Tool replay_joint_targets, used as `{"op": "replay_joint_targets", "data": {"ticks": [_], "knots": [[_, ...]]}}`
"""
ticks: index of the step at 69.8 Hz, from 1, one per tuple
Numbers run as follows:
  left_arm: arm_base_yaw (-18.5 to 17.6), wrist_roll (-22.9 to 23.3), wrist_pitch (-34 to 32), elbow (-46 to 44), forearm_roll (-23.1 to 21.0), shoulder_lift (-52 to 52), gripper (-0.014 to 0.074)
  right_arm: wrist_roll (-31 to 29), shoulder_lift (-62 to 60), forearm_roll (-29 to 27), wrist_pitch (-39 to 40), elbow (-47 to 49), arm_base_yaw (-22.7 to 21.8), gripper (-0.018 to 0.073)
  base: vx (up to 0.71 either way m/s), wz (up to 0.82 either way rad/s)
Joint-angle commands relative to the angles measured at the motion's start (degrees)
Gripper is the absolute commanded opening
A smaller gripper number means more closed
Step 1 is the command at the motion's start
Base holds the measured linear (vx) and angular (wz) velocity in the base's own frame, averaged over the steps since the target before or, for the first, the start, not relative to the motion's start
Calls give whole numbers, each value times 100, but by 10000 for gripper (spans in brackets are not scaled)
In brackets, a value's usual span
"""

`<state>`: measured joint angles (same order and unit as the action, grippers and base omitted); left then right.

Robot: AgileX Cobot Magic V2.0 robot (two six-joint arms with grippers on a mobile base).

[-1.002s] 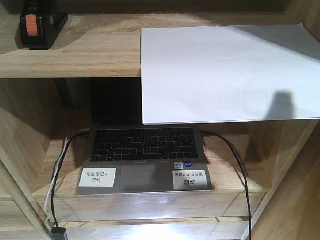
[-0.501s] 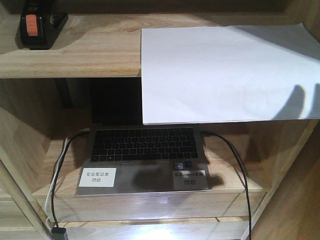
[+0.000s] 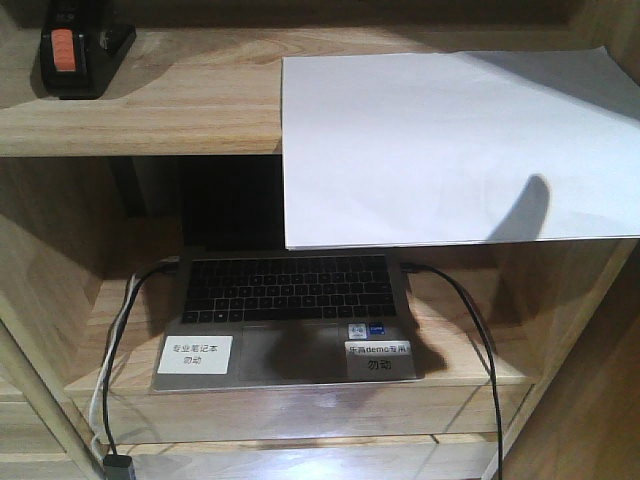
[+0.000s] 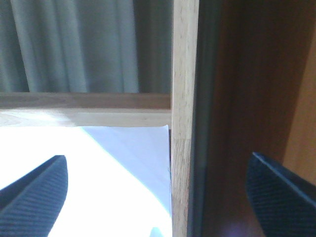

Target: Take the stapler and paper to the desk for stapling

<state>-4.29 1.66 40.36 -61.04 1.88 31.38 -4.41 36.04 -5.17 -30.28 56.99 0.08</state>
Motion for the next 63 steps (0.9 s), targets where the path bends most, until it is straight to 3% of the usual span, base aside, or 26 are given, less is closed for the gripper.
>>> {"op": "replay_joint_targets", "data": {"ticks": [1,20,34,46,63], "knots": [[-379,16,-501,-140,7,133,713,-16,53,-13,405,164,-8,670,0,0],[-2040,-166,-808,-140,7,434,699,-16,53,-13,405,164,-8,540,0,0],[-2959,-166,-1177,-140,7,923,692,-16,53,-13,405,164,-8,464,0,0],[-3222,-166,-1249,-140,7,1260,682,-16,53,-13,405,164,-8,427,0,0],[-3223,-166,-1405,-164,62,1339,680,-16,53,-13,405,164,-8,398,0,0]]}}
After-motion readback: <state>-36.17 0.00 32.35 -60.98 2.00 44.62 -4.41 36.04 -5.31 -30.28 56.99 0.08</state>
